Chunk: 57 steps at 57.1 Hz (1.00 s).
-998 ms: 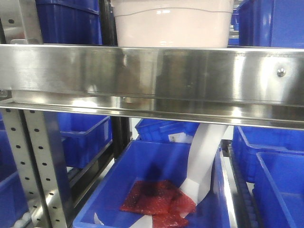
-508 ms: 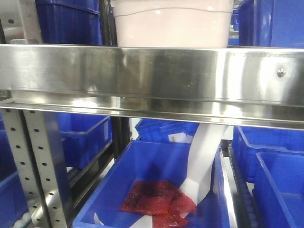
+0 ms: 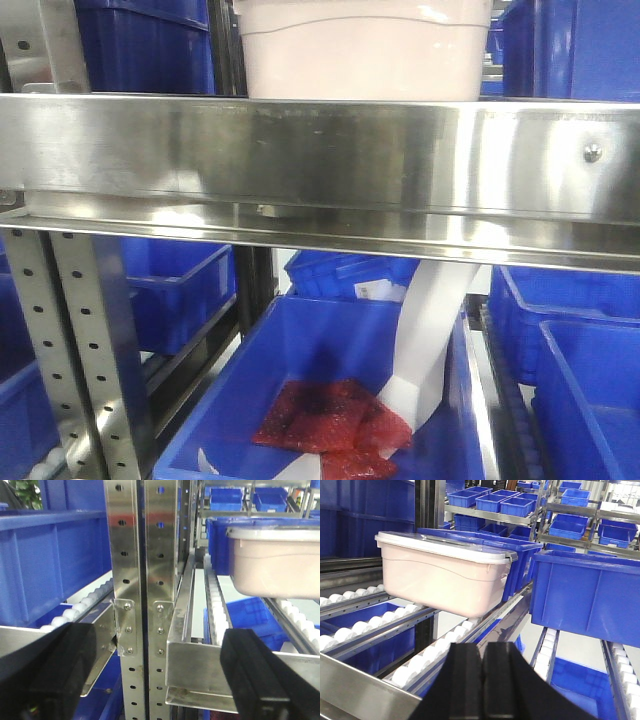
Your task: Grab white bin and place on right shelf
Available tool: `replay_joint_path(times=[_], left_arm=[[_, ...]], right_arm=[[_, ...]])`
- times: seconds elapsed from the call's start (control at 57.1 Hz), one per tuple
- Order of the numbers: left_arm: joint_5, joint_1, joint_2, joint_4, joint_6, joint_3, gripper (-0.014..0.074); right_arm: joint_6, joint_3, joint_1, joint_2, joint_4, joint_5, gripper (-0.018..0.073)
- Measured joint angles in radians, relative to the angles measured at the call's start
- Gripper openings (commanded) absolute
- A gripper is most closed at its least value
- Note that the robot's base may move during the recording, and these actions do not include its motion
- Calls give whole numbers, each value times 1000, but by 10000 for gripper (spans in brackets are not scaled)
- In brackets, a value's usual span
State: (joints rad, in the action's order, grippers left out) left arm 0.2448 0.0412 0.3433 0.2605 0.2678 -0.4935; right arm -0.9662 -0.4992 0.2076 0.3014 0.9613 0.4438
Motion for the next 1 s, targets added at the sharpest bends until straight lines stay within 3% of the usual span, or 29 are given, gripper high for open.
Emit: replay_joint_path(times=[0.998], left_arm=[[-6, 0, 0, 0, 0, 0, -119]], right_arm=[[0, 0, 0, 0, 0, 2, 69]])
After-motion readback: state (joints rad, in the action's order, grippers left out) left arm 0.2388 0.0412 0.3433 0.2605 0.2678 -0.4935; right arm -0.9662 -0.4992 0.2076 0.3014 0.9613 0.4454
